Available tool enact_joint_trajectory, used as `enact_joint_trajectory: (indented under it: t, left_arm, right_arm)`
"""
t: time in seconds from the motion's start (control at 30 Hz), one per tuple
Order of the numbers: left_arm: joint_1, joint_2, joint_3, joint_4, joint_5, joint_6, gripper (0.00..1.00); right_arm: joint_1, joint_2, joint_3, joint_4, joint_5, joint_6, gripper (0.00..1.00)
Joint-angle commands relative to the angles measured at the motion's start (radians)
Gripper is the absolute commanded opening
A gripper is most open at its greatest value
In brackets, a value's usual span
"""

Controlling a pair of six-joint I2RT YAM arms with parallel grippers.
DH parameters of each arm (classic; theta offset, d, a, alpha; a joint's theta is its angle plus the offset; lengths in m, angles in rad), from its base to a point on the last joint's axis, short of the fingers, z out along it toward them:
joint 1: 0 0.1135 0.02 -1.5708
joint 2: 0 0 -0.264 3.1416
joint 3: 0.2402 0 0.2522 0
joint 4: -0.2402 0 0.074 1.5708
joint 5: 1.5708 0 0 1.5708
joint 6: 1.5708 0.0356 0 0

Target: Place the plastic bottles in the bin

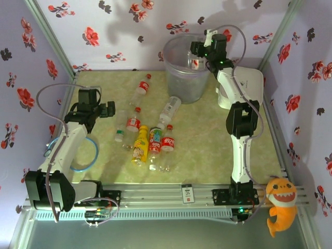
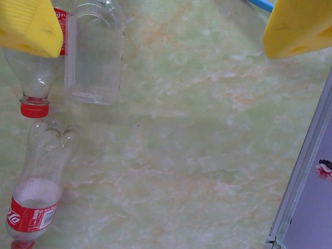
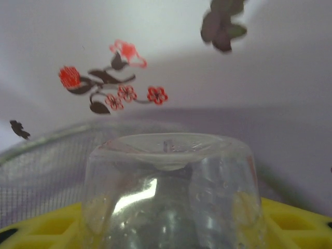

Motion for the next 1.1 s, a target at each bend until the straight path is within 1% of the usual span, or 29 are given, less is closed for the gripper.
enact_joint_trajectory:
  t: [0.0, 0.17, 0.23, 0.43, 0.6, 0.7, 0.8, 0.97, 1.07]
  left_arm:
    - [-0.006, 0.012, -0.01, -0.013, -0.013, 0.019, 1.0]
    - [-0.007, 0.014, -0.009, -0.013, -0.013, 0.018, 1.0]
    - [-0.006, 0.014, -0.01, -0.014, -0.013, 0.018, 1.0]
    - [-0.008, 0.022, -0.007, -0.016, -0.01, 0.015, 1.0]
    - [-0.008, 0.054, 0.009, -0.042, 0.028, 0.006, 1.0]
    - [-0.006, 0.089, 0.027, -0.069, 0.056, -0.006, 1.0]
    - [-0.011, 0.142, 0.063, -0.122, 0.071, -0.035, 0.99]
    - [-0.034, 0.254, 0.16, -0.235, 0.122, -0.066, 0.93]
    - [-0.046, 0.311, 0.203, -0.286, 0.154, -0.064, 0.91]
  right_arm:
    - [-0.006, -0.06, -0.027, 0.036, -0.003, -0.026, 0.71]
    - [-0.005, -0.078, -0.035, 0.047, -0.005, -0.026, 0.82]
    - [-0.003, -0.09, -0.025, 0.05, -0.007, -0.024, 0.84]
    - [0.014, -0.151, 0.038, 0.025, -0.012, -0.03, 0.86]
    - [0.039, -0.273, -0.001, -0.001, 0.037, -0.023, 0.87]
    - [0.052, -0.384, -0.1, -0.05, 0.103, 0.003, 0.88]
    - [0.062, -0.517, -0.266, -0.104, 0.178, 0.055, 0.89]
    - [0.066, -0.784, -0.634, -0.177, 0.27, 0.169, 0.88]
    - [0.064, -0.904, -0.795, -0.253, 0.288, 0.192, 0.88]
